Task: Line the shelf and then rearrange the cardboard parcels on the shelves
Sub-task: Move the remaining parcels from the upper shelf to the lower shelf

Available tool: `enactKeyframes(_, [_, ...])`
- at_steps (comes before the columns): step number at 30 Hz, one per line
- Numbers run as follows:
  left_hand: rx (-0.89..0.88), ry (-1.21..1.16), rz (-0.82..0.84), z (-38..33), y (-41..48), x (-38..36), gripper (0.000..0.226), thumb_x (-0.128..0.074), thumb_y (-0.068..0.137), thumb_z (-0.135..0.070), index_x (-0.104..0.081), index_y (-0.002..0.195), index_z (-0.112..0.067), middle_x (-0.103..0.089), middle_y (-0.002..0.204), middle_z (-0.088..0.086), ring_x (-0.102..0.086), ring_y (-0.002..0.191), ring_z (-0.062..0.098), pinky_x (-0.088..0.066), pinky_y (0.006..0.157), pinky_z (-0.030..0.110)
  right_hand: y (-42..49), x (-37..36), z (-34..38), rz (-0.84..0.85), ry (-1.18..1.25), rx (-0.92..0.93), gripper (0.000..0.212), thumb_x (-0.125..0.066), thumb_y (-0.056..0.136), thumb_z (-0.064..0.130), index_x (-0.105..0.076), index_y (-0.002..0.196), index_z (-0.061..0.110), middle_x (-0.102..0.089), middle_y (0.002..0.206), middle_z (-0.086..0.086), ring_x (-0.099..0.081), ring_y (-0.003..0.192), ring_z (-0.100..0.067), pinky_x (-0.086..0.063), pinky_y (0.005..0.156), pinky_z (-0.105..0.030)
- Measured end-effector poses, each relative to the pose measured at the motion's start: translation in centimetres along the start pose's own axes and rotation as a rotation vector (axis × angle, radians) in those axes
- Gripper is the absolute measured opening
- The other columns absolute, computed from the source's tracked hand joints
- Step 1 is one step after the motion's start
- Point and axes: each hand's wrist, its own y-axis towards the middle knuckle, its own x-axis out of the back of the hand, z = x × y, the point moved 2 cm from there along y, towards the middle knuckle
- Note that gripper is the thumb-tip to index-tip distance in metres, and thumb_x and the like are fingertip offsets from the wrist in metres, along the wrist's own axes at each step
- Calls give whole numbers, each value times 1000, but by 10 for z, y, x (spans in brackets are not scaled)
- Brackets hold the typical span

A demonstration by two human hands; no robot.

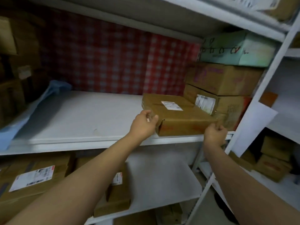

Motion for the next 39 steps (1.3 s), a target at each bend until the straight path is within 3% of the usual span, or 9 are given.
enactKeyframes(4, [131,-125,93,-5,16,-26,57,-39,100,-49,-36,149,-18,-46,149,5,-46,134,27,-38,111,40,32,-2,3,268,-23,-56,56,-42,96,47,-37,147,23,-48,144,-7,-43,130,-32,-32,112,-46])
enactKeyframes(9, [146,-172,-64,2,16,-22,52,-41,101,-47,-43,143,-16,-54,139,5,-52,124,26,-42,97,34,20,-8,1,224,-146,-44,61,-39,92,63,-55,133,21,-41,143,-12,-43,127,-37,-35,108,-46])
enactKeyframes(14, [158,-123,-337,23,-7,-3,47,-58,87,-57,-51,112,-19,-55,116,3,-60,103,24,-53,88,41,-11,-5,-13,285,95,-61,26,-46,95,42,-45,105,19,-54,105,-6,-50,95,-25,-42,81,-40])
enactKeyframes(17, [154,-84,-435,34,-39,2,54,-63,84,-54,-46,122,-19,-45,125,4,-56,105,24,-50,91,41,-38,7,-21,289,220,-101,27,-45,93,34,-49,111,14,-55,102,-8,-52,96,-26,-45,83,-40])
enactKeyframes(22, [202,-87,-299,68,-76,7,80,-54,71,-65,-37,139,-25,-46,133,5,-52,117,28,-47,100,49,-75,36,-48,349,244,-291,26,-38,98,36,-57,111,24,-58,115,-4,-54,108,-26,-51,93,-49])
enactKeyframes(27, [344,-154,-53,109,-114,12,106,-56,59,-82,-29,144,-25,-49,137,4,-52,120,29,-46,100,54,-110,60,-99,499,59,-591,70,-30,94,68,-39,143,20,-52,134,-9,-47,127,-37,-41,102,-58])
enactKeyframes(31, [493,-193,92,145,-141,19,92,-80,74,-45,-24,143,-19,-48,129,-1,-52,121,29,-47,97,43,-133,66,-139,517,-126,-720,67,-38,92,67,-37,145,25,-41,148,-9,-41,131,-39,-36,101,-66])
enactKeyframes(34, [641,-202,163,177,-157,24,93,-86,70,-21,-25,140,-15,-49,134,6,-50,123,32,-46,103,47,-144,63,-167,541,-202,-748,57,-34,97,53,-36,145,22,-38,150,-10,-38,133,-41,-31,104,-68])
enactKeyframes(39, [842,-187,158,217,-185,33,94,-85,69,-11,-28,144,-13,-49,140,10,-48,126,34,-47,98,48,-165,56,-194,690,-352,-777,61,-34,95,59,-41,142,21,-50,137,-13,-47,124,-42,-35,99,-70])
